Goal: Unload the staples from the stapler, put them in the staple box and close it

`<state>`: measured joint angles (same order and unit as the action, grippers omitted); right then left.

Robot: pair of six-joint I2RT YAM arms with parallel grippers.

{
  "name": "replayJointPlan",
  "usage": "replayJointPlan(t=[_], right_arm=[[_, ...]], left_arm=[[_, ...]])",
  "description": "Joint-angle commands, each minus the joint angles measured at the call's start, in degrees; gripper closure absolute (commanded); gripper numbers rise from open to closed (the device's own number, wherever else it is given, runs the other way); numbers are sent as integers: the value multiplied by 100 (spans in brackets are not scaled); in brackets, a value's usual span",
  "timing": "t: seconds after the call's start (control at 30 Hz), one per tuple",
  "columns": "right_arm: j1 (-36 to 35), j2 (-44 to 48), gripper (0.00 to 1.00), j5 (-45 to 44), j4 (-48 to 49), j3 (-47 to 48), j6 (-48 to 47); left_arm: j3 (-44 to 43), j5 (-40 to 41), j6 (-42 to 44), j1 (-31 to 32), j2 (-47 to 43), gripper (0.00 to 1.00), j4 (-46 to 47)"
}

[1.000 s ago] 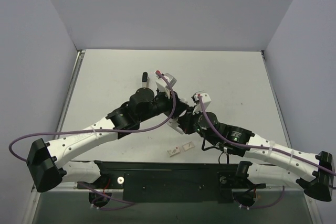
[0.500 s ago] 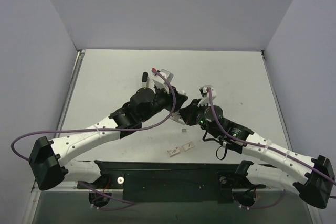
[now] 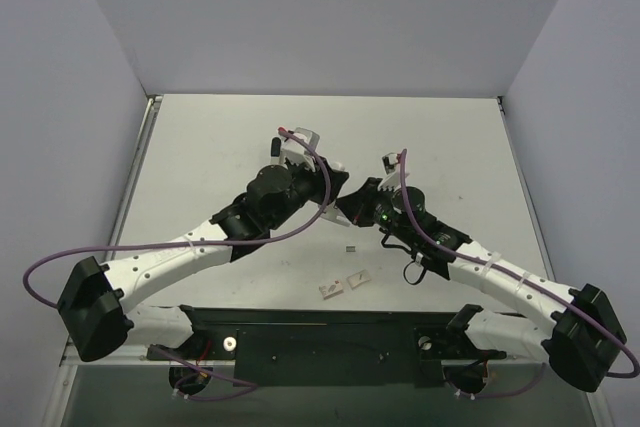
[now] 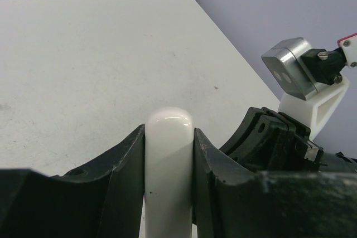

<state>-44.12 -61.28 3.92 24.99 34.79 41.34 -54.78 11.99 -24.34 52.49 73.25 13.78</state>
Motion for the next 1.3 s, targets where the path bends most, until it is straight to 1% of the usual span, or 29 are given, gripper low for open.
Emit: replayJointPlan(t=[0.0,0.17,0.33,0.43,0.67,1.0,1.27], right_arm=[[35,-183,100,671,365,-68,163],[140,-481,100,978,489,28,207],[325,-876,100,1426,971,28,506],[334,-1088,100,1690,1139,116,559],[378,-1492,100,2007,1455,379,524],[553,-1774,100,2323,1974,468,524],[624,-1835,100,2561,2238,529,682]], left_arm=[[-120,94,-238,-203,-4,100,1144],[-103,93,-273,-362,163,100,1294],[-85,32,-370,-582,452,100,1548],[-138,23,-379,-652,637,100,1654],[-278,-74,-361,-705,1147,100,1865],[-138,-65,-431,-723,1402,100,1918],[-252,-109,-458,-740,1666,100,1918]])
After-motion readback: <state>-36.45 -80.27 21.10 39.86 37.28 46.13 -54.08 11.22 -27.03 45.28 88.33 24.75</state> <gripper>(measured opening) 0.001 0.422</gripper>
